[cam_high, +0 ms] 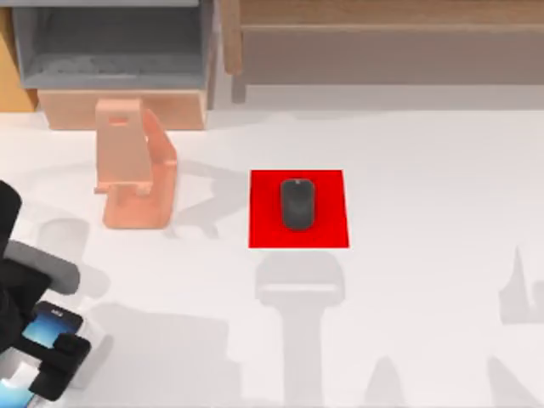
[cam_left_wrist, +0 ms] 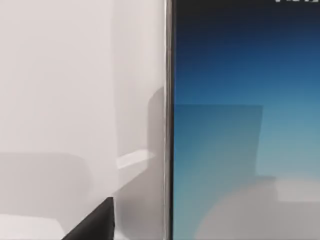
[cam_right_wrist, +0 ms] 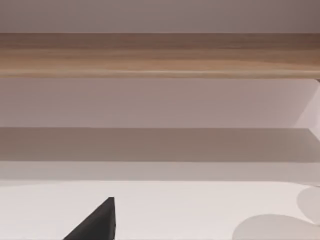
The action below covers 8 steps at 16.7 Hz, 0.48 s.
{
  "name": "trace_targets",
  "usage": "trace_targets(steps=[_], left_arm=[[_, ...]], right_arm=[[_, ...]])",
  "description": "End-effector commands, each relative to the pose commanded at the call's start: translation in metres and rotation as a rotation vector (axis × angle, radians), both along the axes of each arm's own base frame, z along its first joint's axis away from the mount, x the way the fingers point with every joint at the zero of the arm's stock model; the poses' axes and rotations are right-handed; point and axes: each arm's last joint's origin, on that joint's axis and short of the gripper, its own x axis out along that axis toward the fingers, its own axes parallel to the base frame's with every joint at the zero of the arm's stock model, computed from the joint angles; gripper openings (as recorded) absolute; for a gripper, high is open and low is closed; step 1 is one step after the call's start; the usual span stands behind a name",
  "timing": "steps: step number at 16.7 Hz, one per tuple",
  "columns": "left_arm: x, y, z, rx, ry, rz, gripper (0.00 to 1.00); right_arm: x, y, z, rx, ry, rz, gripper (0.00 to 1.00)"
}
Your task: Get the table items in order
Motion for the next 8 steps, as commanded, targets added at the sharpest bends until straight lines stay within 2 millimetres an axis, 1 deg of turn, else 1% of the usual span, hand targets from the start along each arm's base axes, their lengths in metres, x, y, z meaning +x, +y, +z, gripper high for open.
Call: trace_targets(steps=[8], left_arm=[[0.0000,0.0000,0.0000,0.000,0.000,0.000,0.10]], right_arm=[[0.0000,0.0000,0.0000,0.000,0.000,0.000,1.00]])
